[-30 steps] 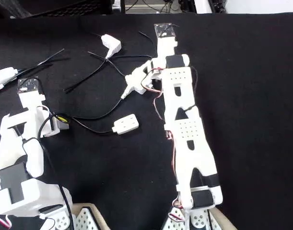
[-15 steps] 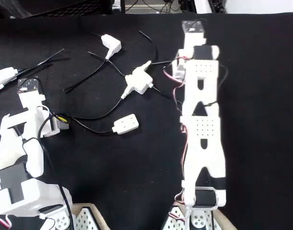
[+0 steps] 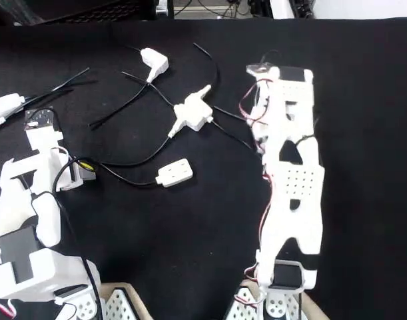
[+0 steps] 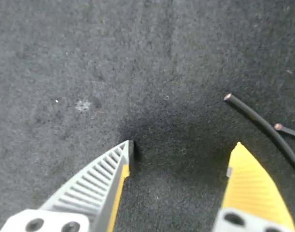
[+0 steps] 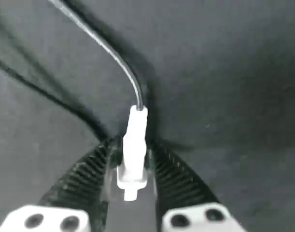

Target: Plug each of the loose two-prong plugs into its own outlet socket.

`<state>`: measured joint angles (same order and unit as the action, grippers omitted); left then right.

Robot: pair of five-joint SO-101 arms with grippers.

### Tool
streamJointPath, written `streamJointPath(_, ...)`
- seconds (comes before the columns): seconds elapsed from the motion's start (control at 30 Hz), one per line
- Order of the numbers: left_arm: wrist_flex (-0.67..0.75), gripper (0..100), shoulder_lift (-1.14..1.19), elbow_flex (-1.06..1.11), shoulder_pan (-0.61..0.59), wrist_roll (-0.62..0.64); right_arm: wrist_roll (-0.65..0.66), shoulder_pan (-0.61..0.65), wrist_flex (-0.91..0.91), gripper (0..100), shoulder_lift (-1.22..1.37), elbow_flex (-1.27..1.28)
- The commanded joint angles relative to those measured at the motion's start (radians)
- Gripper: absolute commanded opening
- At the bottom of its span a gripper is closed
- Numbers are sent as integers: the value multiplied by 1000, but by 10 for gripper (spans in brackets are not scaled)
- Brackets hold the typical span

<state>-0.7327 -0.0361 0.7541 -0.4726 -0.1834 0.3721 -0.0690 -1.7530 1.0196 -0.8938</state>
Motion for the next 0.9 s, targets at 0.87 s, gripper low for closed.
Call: streamJointPath(0.87,5,318,-14,7,-4,8,68,325,149,15,-506,951)
